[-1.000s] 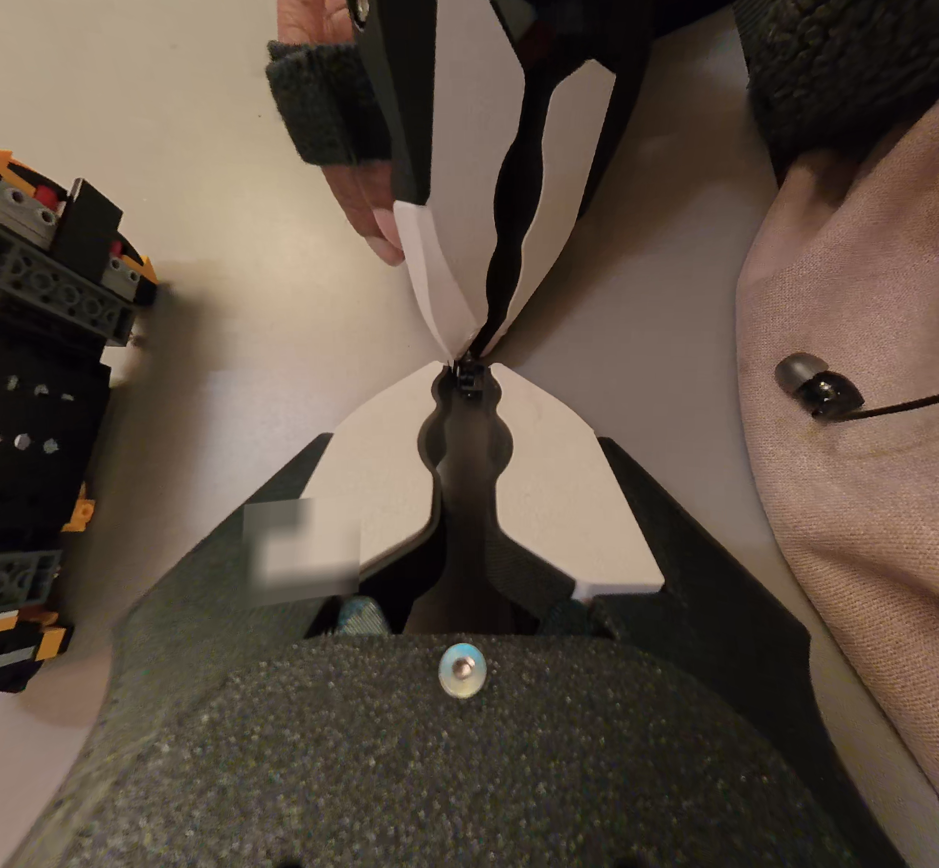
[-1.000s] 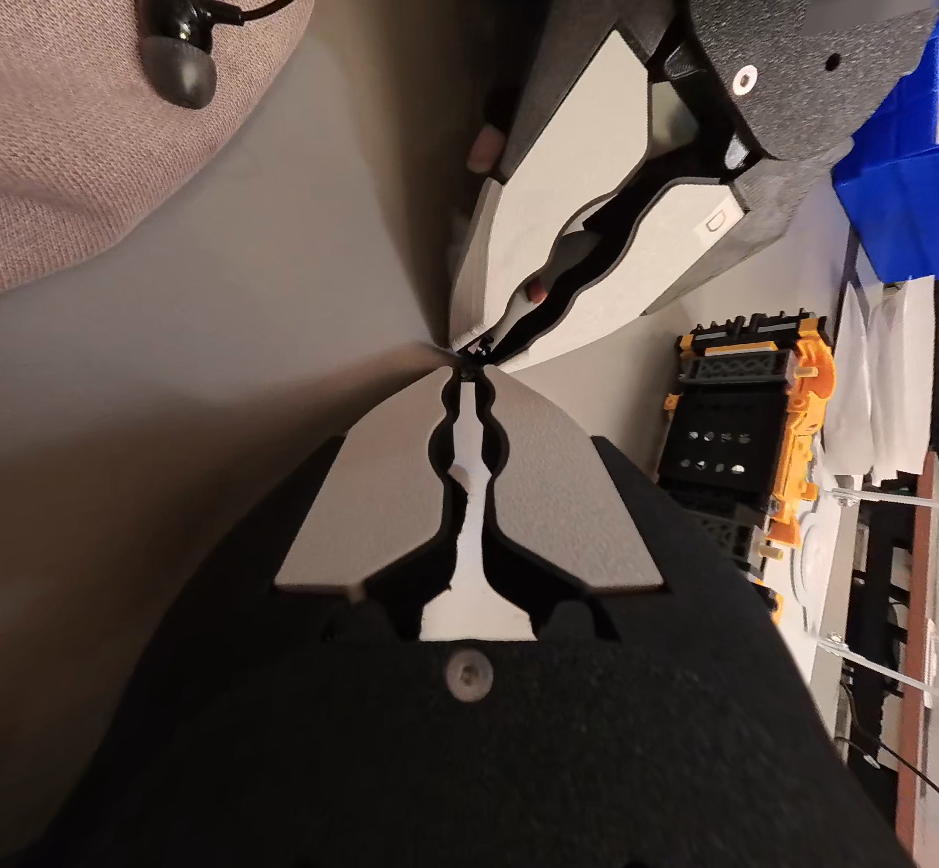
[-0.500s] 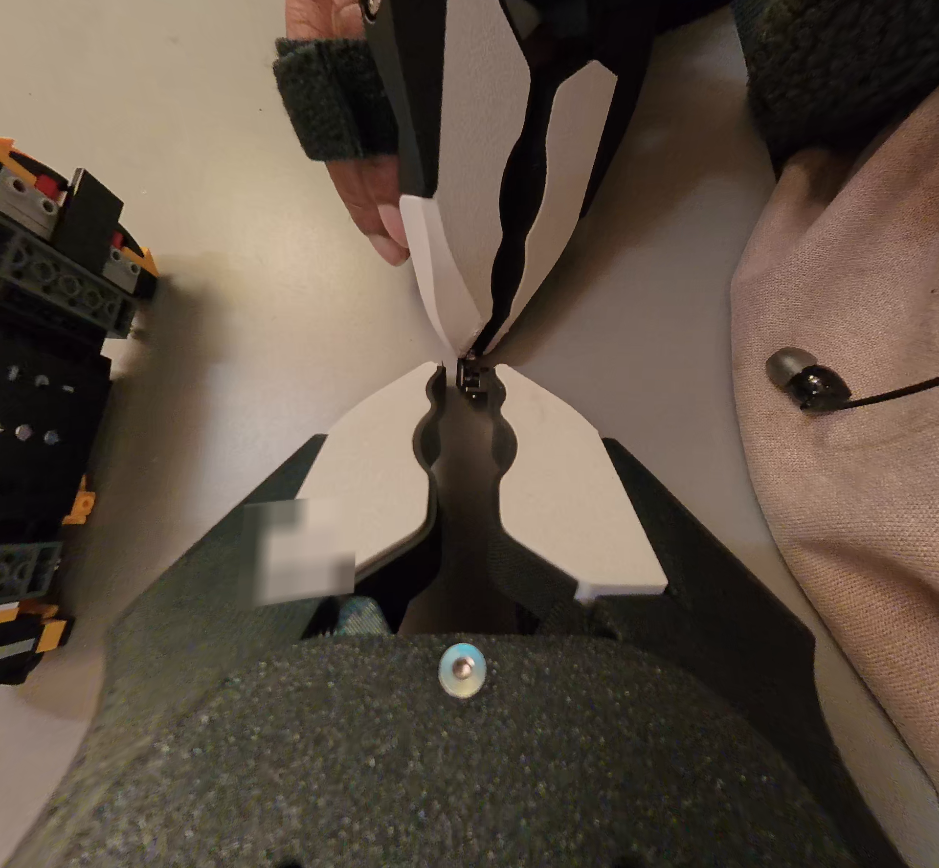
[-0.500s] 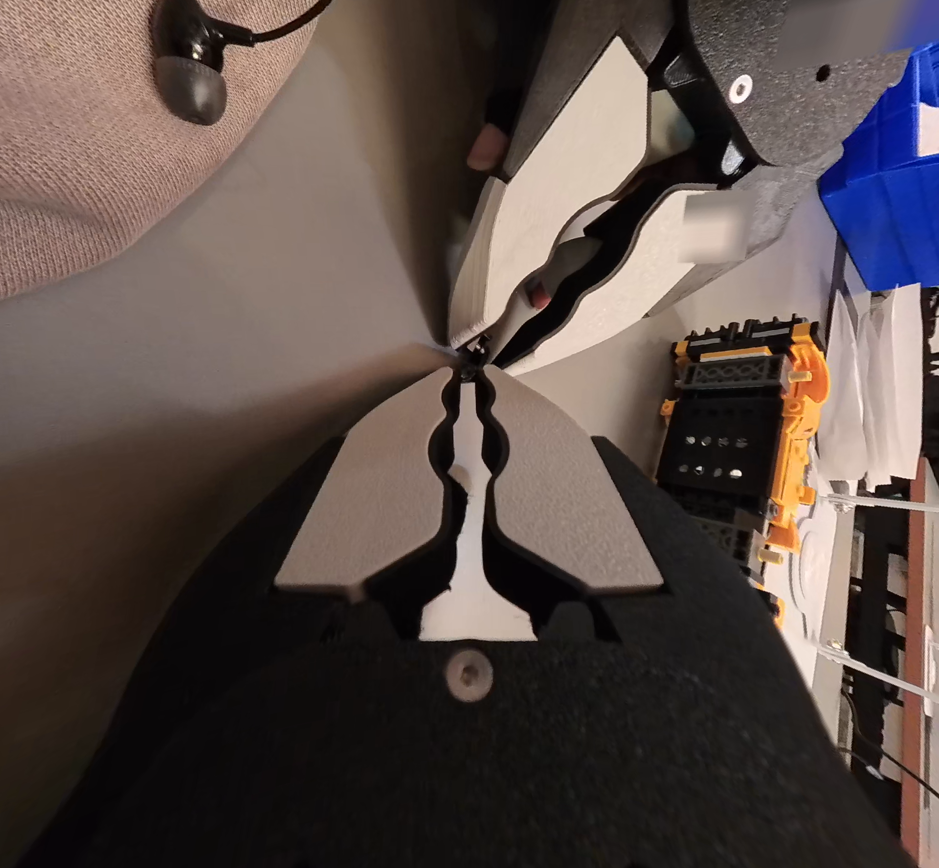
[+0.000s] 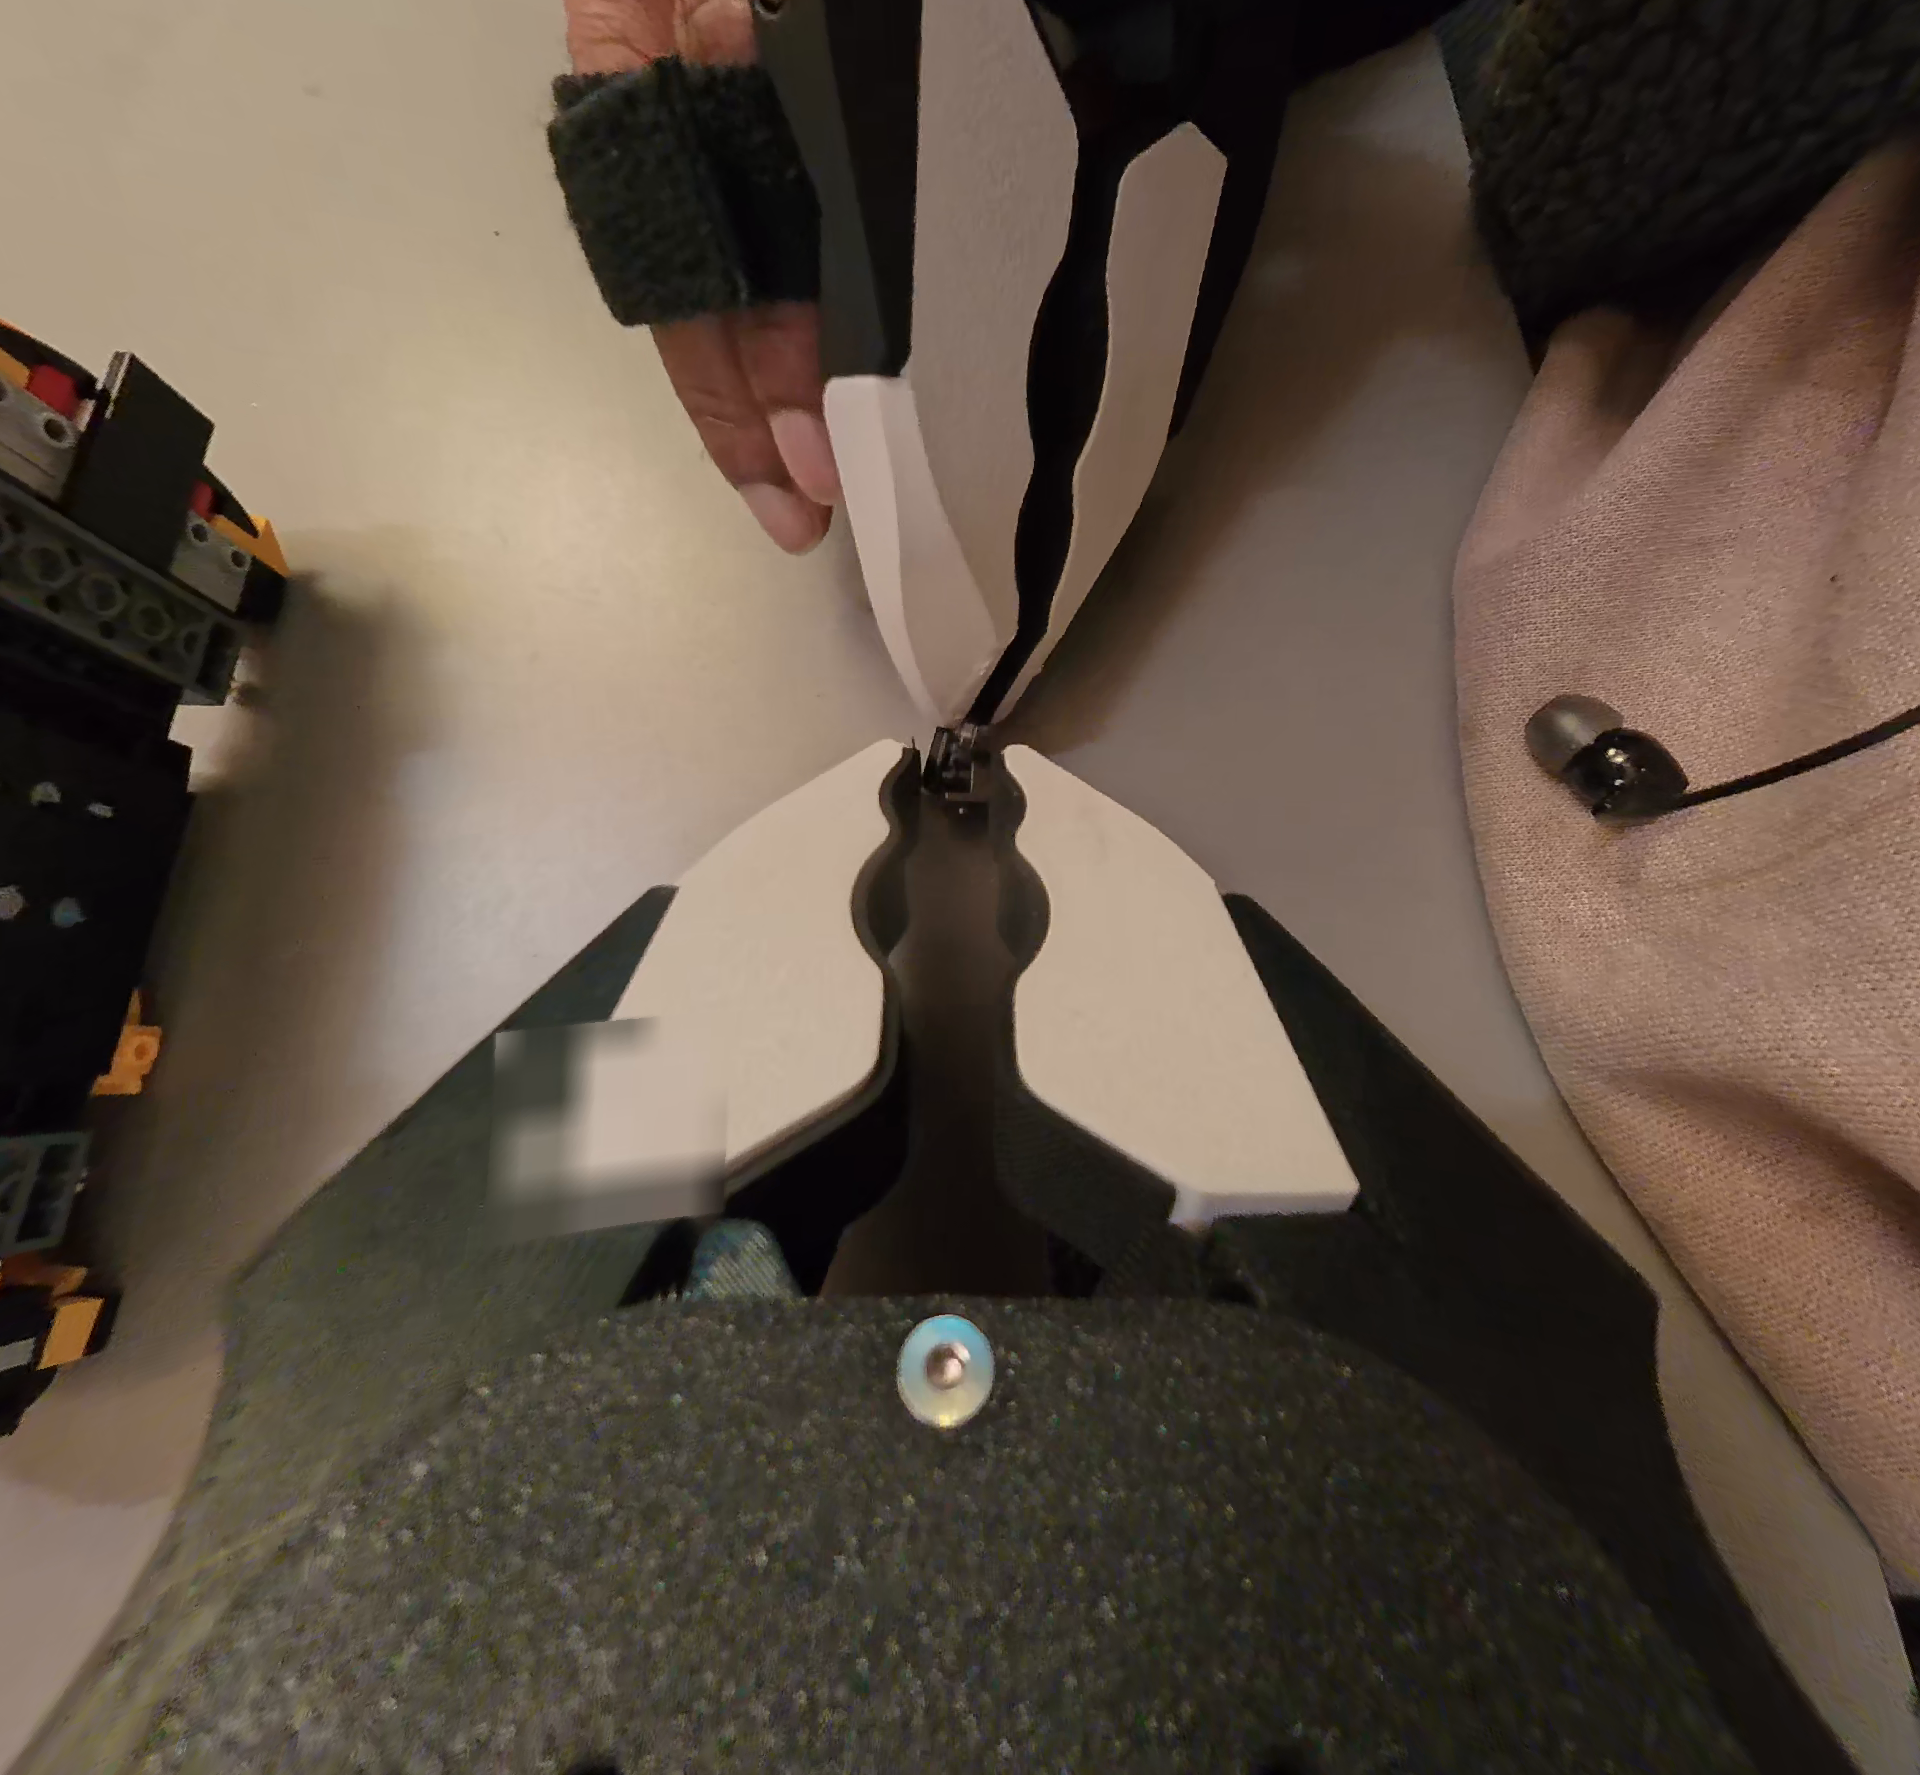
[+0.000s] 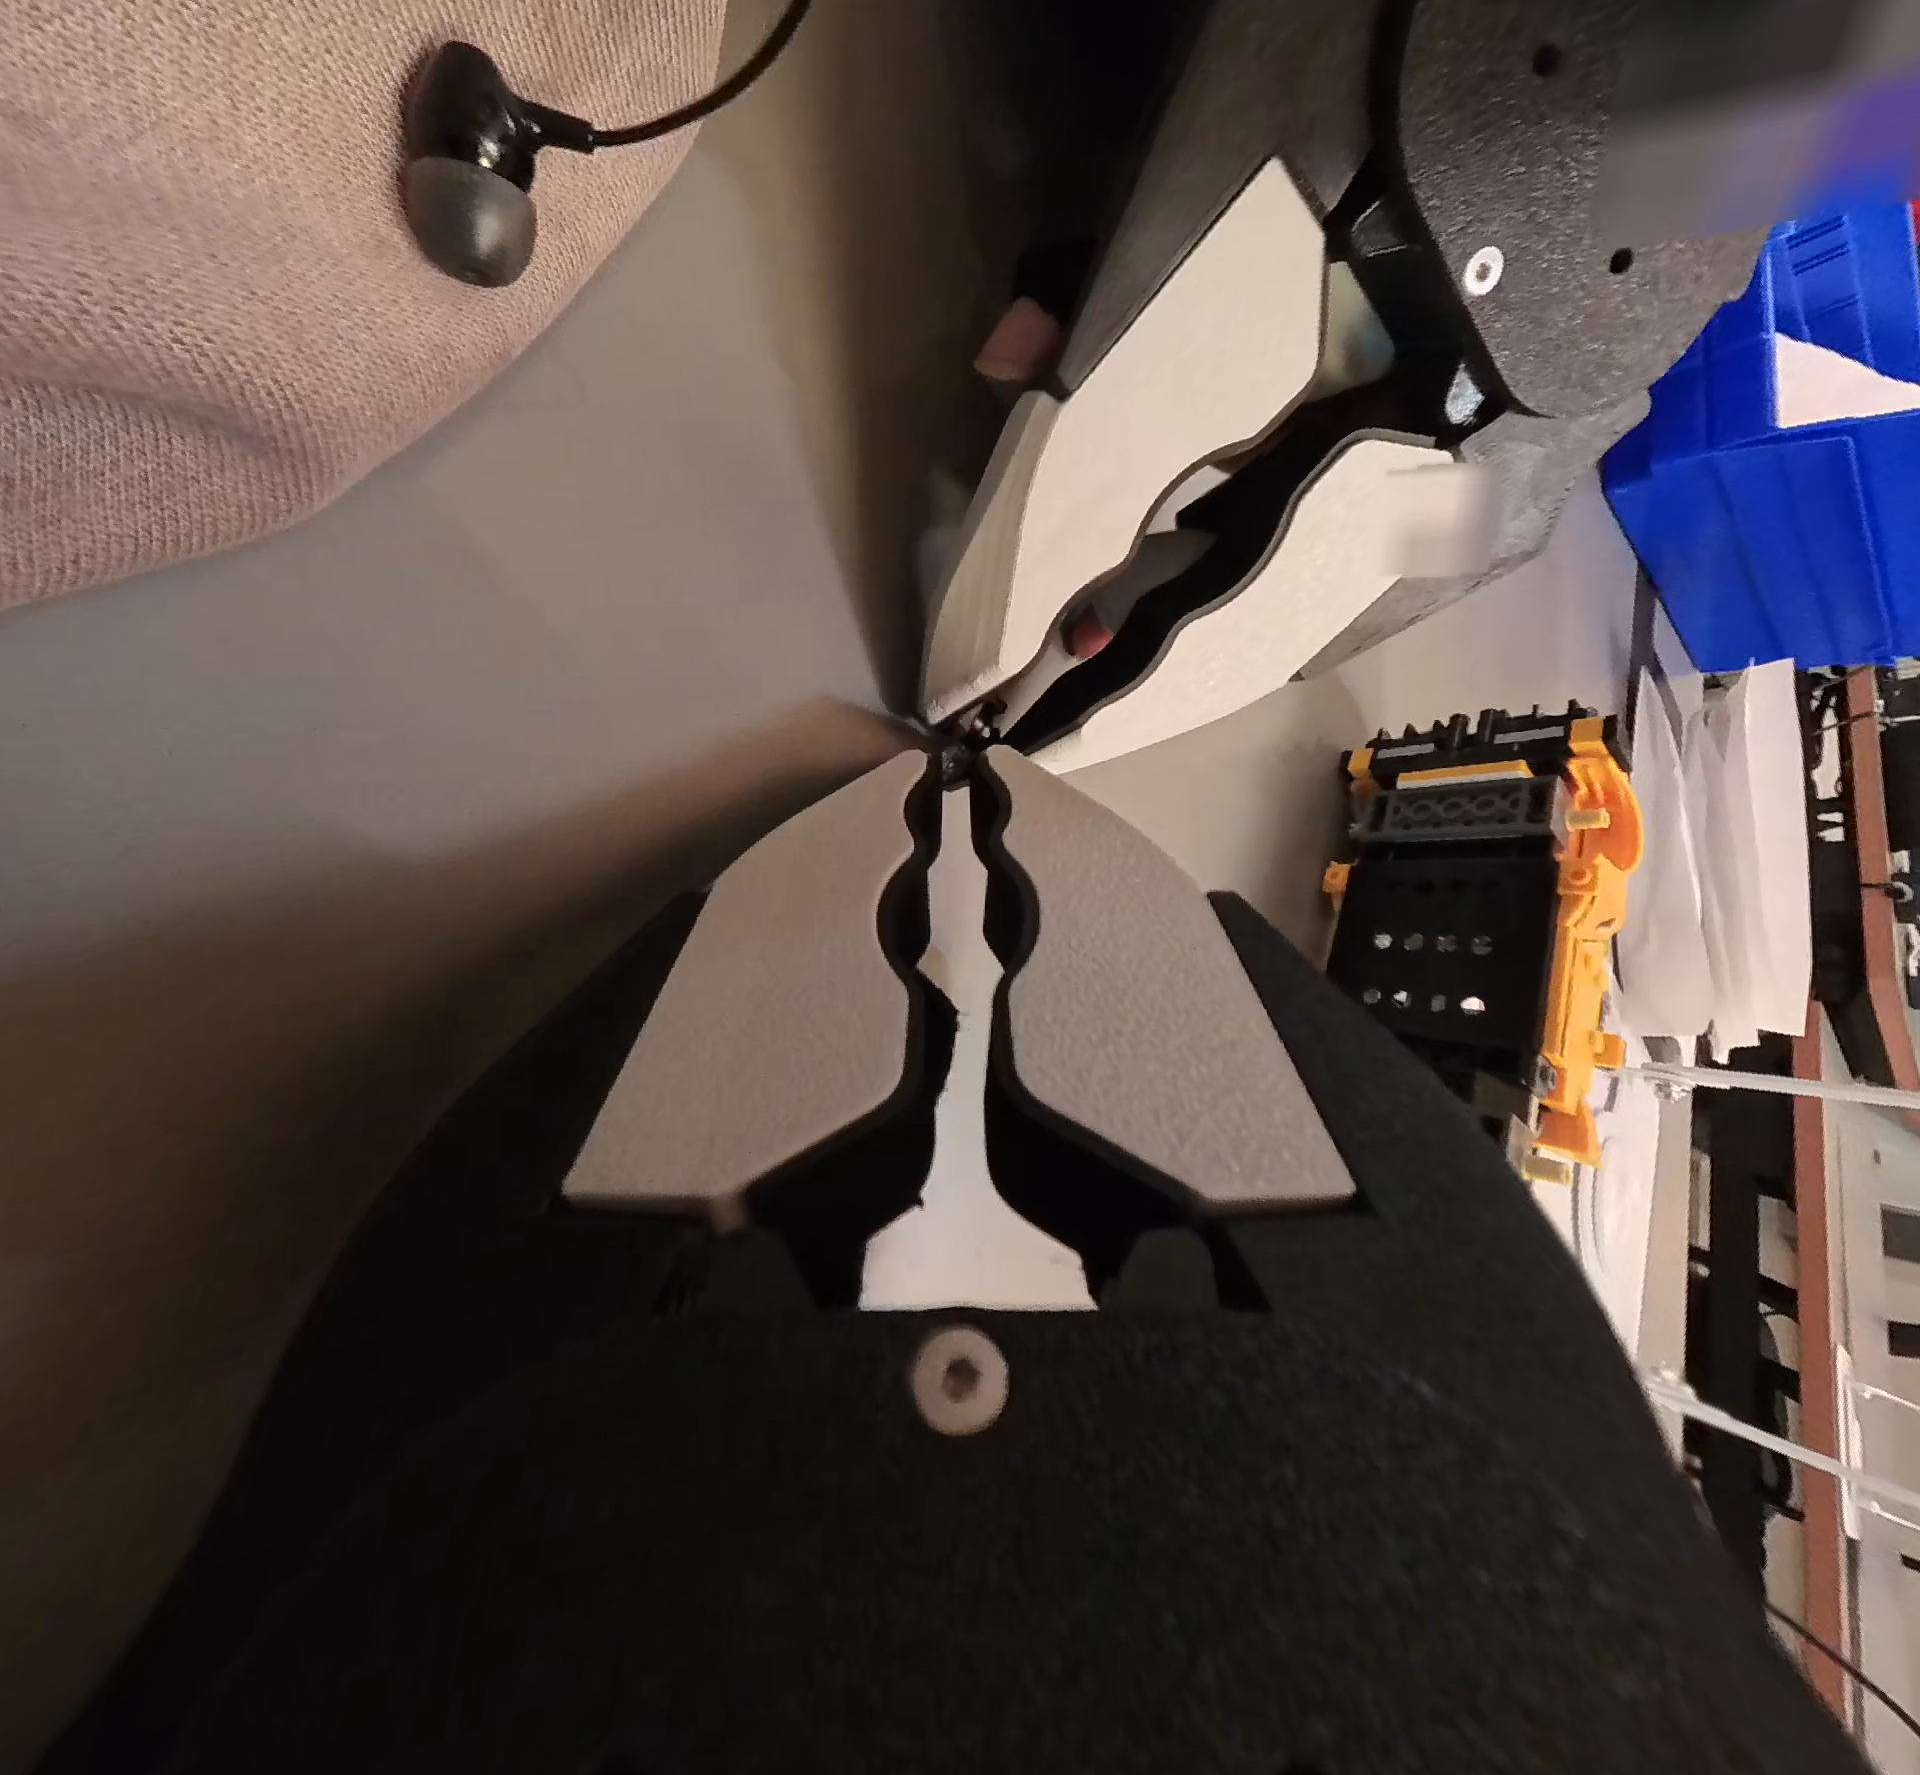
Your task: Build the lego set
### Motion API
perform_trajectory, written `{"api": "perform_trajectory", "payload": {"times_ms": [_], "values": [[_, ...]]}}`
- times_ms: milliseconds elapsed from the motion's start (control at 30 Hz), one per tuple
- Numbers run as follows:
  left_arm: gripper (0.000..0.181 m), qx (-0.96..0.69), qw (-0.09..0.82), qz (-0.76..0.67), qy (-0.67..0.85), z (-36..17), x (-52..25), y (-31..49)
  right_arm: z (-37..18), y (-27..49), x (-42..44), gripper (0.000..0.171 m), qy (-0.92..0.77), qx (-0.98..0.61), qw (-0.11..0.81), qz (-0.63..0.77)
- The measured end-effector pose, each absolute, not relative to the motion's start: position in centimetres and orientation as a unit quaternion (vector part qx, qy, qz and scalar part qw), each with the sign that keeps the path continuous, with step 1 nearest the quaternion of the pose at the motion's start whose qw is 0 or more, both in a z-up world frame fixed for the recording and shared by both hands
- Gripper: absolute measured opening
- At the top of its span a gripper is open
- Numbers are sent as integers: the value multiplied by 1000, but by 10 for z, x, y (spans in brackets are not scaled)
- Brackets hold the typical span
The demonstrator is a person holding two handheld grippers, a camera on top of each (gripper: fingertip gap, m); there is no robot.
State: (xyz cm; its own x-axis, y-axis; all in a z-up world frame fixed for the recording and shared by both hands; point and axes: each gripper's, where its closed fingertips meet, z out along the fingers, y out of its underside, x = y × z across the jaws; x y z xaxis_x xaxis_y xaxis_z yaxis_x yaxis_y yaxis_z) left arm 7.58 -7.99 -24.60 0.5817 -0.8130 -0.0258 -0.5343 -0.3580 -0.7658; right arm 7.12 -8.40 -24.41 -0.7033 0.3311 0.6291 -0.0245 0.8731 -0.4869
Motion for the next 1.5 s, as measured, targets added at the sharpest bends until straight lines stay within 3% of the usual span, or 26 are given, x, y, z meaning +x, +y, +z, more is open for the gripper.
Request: {"api": "perform_trajectory", "payload": {"times_ms": [367, 600, 767, 967, 1500], "values": [[11, -788, 400, -232, 407, -232, 77, -84, -233, -85, 72, 5, -877, -72, 404, 249], [11, -793, 421, -187, 398, -228, 68, -75, -226, -76, 65, 9, -862, -147, 403, 269], [11, -787, 437, -151, 408, -225, 65, -71, -224, -73, 63, 24, -853, -252, 326, 321], [11, -777, 452, -127, 420, -220, 66, -71, -225, -73, 59, 7, -848, -285, 296, 335], [11, -759, 477, -158, 415, -209, 72, -74, -212, -77, 64, 7, -828, -268, 297, 393]]}}
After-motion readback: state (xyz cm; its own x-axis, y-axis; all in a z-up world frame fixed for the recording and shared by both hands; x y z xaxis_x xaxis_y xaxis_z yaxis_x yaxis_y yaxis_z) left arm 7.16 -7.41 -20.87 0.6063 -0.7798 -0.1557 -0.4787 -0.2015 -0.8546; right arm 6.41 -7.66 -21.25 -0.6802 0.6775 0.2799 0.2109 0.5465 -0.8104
